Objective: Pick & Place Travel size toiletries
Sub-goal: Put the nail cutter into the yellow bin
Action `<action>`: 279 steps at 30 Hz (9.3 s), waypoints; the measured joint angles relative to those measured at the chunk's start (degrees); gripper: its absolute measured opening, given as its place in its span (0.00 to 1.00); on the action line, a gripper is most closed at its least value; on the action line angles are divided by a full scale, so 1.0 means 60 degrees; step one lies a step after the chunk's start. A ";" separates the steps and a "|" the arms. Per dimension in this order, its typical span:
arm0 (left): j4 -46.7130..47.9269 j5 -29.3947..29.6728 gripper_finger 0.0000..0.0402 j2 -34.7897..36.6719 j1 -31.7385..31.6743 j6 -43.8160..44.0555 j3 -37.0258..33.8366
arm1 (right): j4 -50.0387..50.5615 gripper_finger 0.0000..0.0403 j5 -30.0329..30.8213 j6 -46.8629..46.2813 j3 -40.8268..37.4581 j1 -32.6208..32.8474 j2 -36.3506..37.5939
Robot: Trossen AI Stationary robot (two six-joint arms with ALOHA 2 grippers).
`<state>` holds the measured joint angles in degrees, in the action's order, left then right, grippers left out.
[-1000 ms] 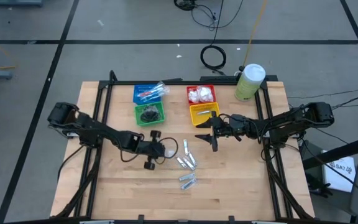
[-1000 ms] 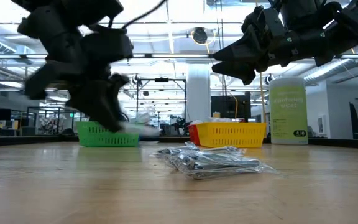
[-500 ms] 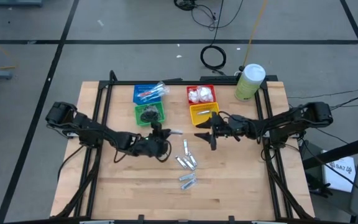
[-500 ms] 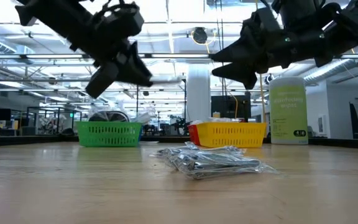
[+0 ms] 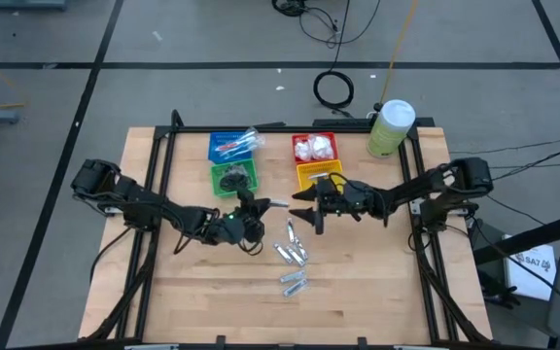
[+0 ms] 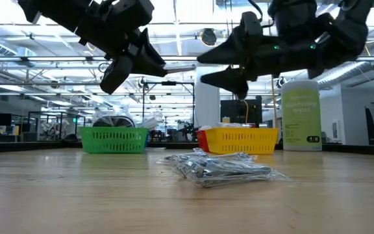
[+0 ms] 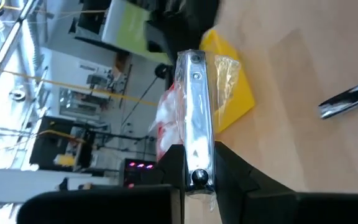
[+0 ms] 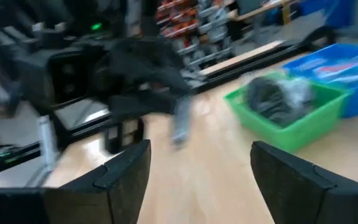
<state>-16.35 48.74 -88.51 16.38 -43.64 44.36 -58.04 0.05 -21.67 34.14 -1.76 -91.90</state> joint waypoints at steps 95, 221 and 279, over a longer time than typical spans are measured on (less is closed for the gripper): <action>0.1758 -0.1616 0.77 0.2520 -0.0073 0.7617 0.0015 | 0.6369 0.06 0.2952 0.2227 -0.0319 -0.0584 0.3245; 0.8253 -0.6424 0.77 -0.2084 -0.1424 0.6790 0.3577 | 0.0615 0.46 0.0453 0.1766 -0.2549 -0.0998 0.3413; 0.4627 0.1111 0.08 -0.2126 -0.0301 0.2446 0.3550 | 0.0502 0.46 0.1483 0.0793 -0.2395 -0.1005 0.3410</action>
<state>11.41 55.41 -101.27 14.57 -28.96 65.66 -55.02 8.95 -16.91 19.77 -7.79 -71.44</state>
